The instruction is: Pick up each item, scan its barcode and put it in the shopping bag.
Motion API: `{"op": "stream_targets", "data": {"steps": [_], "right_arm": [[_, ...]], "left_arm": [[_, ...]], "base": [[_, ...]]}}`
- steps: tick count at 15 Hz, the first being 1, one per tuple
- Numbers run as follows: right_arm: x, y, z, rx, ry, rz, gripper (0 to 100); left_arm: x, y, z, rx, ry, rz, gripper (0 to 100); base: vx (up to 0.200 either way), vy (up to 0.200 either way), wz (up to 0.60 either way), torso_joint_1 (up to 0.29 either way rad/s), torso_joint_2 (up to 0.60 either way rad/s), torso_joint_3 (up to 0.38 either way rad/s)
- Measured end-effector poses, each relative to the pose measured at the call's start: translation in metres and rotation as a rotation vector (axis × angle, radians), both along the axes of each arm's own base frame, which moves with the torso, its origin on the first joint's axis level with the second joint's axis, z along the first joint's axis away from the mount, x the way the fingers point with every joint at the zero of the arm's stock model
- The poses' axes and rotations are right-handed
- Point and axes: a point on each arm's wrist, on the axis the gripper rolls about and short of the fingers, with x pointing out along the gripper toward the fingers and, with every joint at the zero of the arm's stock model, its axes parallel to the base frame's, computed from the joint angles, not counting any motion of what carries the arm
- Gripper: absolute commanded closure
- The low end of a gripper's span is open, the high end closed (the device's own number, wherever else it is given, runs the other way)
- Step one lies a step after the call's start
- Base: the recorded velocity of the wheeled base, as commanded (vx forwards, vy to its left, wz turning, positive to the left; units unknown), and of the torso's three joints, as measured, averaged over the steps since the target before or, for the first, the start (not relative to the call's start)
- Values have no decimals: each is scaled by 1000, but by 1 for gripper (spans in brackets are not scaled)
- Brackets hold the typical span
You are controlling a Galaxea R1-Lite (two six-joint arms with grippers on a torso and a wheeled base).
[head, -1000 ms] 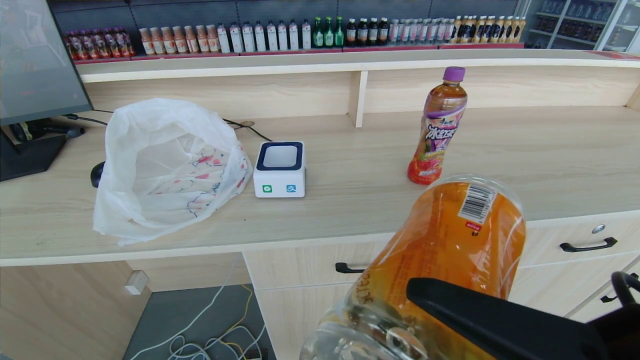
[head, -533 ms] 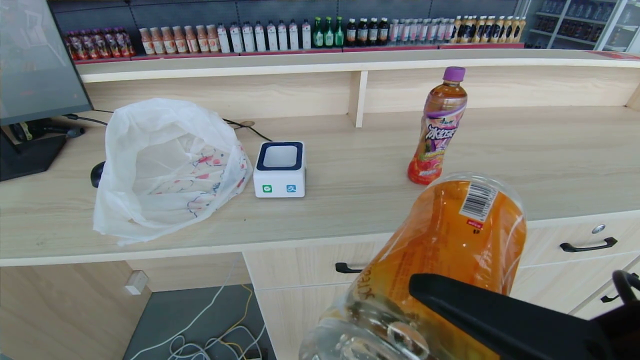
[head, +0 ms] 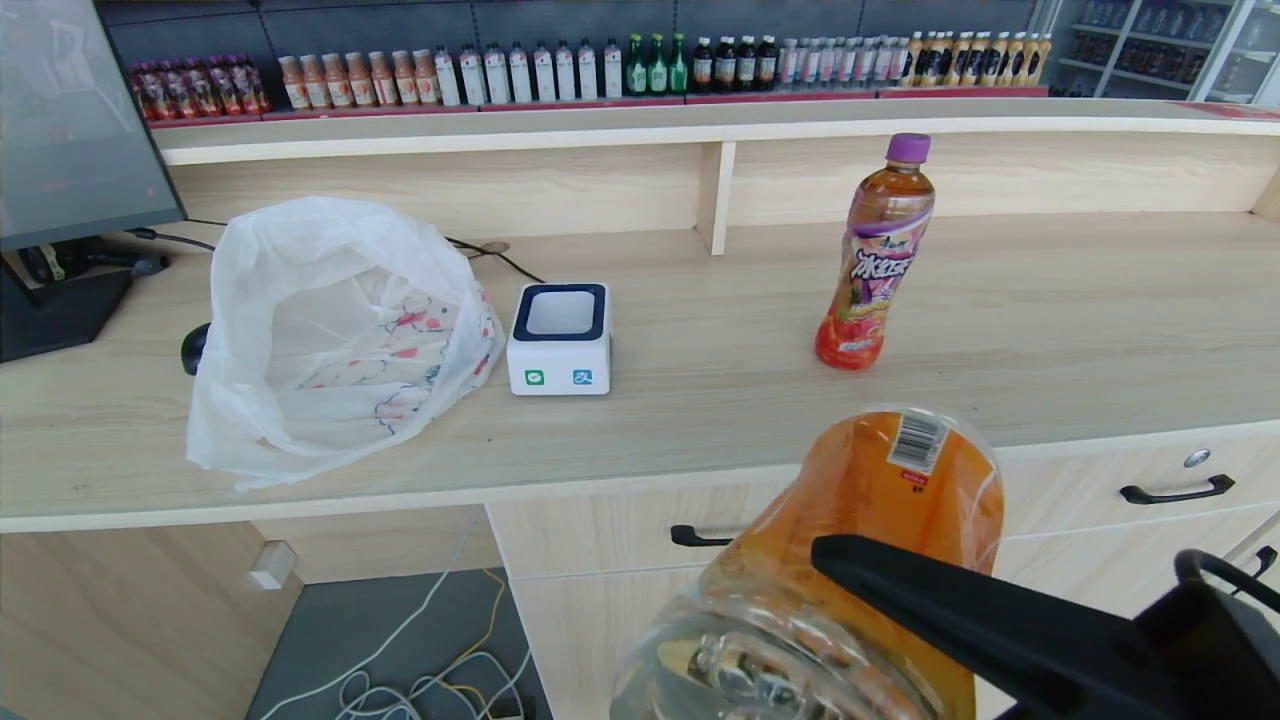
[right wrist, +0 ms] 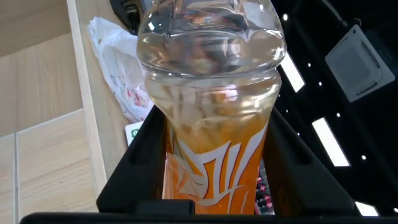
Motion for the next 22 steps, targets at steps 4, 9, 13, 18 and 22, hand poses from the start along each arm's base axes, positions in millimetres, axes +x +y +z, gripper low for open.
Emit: {"op": "stream_targets", "data": {"steps": [4,9,13,18,22], "right_arm": [[1,-3,-7,35,145,34,100],[0,-7,-17,69,303,76,100],[2,-10,-19,169,503,94,100],[8,-5,-12,294,638,97,100],[27,-7,-2,513,813,69,100]], "left_arm": [[0,0,0,0,0,0,0],[0,0,0,0,0,0,0],[0,0,0,0,0,0,0],[0,0,0,0,0,0,0],[0,0,0,0,0,0,0]], "base": [[0,0,0,0,0,0],[0,0,0,0,0,0],[0,0,0,0,0,0],[0,0,0,0,0,0],[0,0,0,0,0,0]]}}
